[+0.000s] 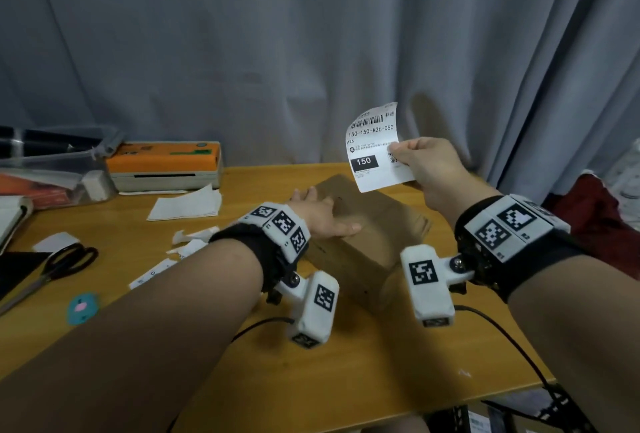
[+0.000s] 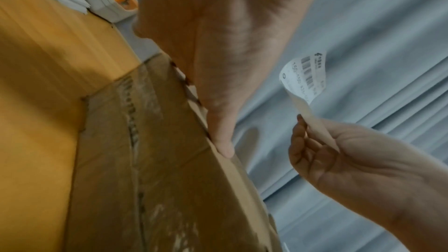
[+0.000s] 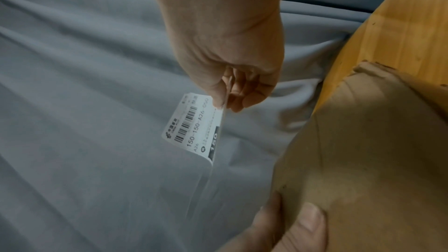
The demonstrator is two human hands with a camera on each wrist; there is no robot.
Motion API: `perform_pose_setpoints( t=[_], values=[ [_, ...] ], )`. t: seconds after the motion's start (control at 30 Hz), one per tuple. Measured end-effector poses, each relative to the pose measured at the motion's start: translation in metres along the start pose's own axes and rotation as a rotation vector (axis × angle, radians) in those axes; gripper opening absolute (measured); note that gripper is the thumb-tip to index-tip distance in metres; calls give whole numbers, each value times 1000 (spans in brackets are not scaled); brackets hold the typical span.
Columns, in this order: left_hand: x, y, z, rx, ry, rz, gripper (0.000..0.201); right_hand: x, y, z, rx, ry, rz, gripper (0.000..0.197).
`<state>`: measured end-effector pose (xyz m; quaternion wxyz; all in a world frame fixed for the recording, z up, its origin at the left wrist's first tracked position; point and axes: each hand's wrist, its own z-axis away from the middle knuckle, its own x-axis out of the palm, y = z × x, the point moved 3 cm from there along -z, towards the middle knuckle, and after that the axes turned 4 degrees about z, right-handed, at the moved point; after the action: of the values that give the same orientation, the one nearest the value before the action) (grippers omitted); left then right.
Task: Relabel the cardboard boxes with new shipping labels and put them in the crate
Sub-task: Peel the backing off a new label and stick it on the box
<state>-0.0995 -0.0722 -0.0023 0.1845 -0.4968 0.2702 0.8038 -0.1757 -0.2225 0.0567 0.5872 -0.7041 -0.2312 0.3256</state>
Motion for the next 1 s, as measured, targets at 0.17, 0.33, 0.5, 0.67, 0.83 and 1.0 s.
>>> perform_pose_setpoints(
  t=[0.17, 0.33, 0.5, 0.67, 0.83, 1.0],
  values=[
    [-32, -28, -13, 38, -82, -157, 86, 7, 3, -6, 4, -26, 20, 15],
    [-47, -54, -19, 148, -35, -98, 79, 30, 4, -9, 7, -140, 137, 12],
    [-49, -66, -11, 171, 222, 106, 49, 51, 5, -13, 49, -210, 233, 9],
    [-48, -73, -12, 121, 365, 953, 31, 65, 11, -17, 65, -246, 290, 8],
    [-44, -62, -13, 164, 394, 1060, 22, 69, 18, -17, 85, -261, 353, 3],
    [-42, -54, -14, 153, 376, 1033, 23, 71, 17, -17, 78, -258, 471, 6]
  ],
)
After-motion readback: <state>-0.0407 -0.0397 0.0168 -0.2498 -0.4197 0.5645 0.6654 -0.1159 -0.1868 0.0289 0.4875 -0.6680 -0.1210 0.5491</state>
